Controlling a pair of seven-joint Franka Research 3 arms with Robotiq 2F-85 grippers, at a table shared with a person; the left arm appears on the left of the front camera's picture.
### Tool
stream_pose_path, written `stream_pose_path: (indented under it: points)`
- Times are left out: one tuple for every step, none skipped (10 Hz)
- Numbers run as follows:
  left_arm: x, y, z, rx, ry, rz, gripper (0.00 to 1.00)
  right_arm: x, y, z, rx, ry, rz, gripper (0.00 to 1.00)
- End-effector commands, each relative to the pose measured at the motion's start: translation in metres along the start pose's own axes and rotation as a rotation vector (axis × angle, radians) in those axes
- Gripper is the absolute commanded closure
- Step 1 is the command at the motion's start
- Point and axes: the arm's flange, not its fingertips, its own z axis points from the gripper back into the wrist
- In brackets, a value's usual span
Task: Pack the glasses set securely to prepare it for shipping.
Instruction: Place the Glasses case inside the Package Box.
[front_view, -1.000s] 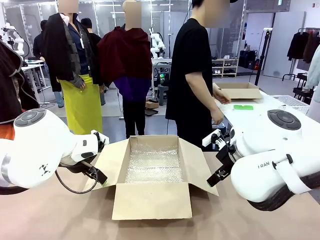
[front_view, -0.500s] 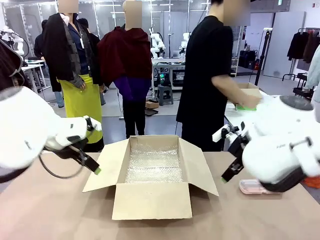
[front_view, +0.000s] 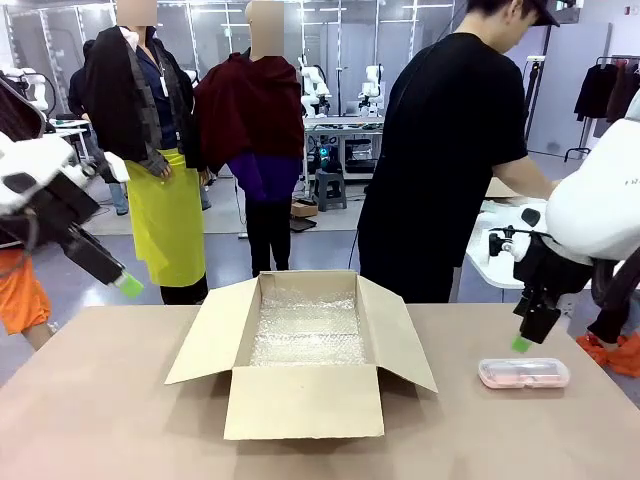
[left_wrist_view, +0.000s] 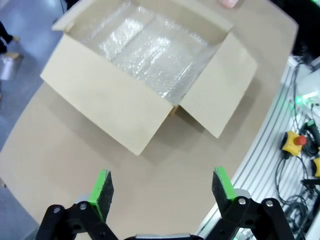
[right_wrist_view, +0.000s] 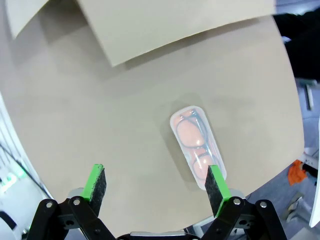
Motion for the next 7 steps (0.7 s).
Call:
stream_pose_path:
  points:
    - [-0.004, 0.007, 0.0, -0.036, -0.034, -0.001, 0.0, 0.005, -0.007, 0.003, -0.042, -0.055, -0.014, 0.0]
    - [-0.005, 0.007, 0.0, -0.042, -0.058, 0.012, 0.0, 0.0, 0.0, 0.0, 0.0, 0.0, 0.0, 0.0]
    - [-0.006, 0.004, 0.004, -0.049, -0.083, -0.003, 0.0, 0.0, 0.0, 0.0, 0.0, 0.0, 0.0, 0.0]
    - [-0.007, 0.002, 0.008, -0.056, -0.11, -0.003, 0.0, 0.0, 0.0, 0.0, 0.0, 0.0, 0.0, 0.0]
    - [-0.009, 0.0, 0.013, -0.057, -0.126, -0.017, 0.0, 0.0, -0.003, 0.003, -0.007, 0.002, 0.003, 0.0]
    - [-0.002, 0.003, 0.008, -0.046, -0.065, 0.017, 0.0, 0.0, -0.011, 0.0, 0.064, 0.023, 0.125, 0.0]
    - [-0.002, 0.003, 0.008, -0.046, -0.065, 0.017, 0.0, -0.002, -0.018, -0.011, 0.192, 0.018, 0.365, 0.0]
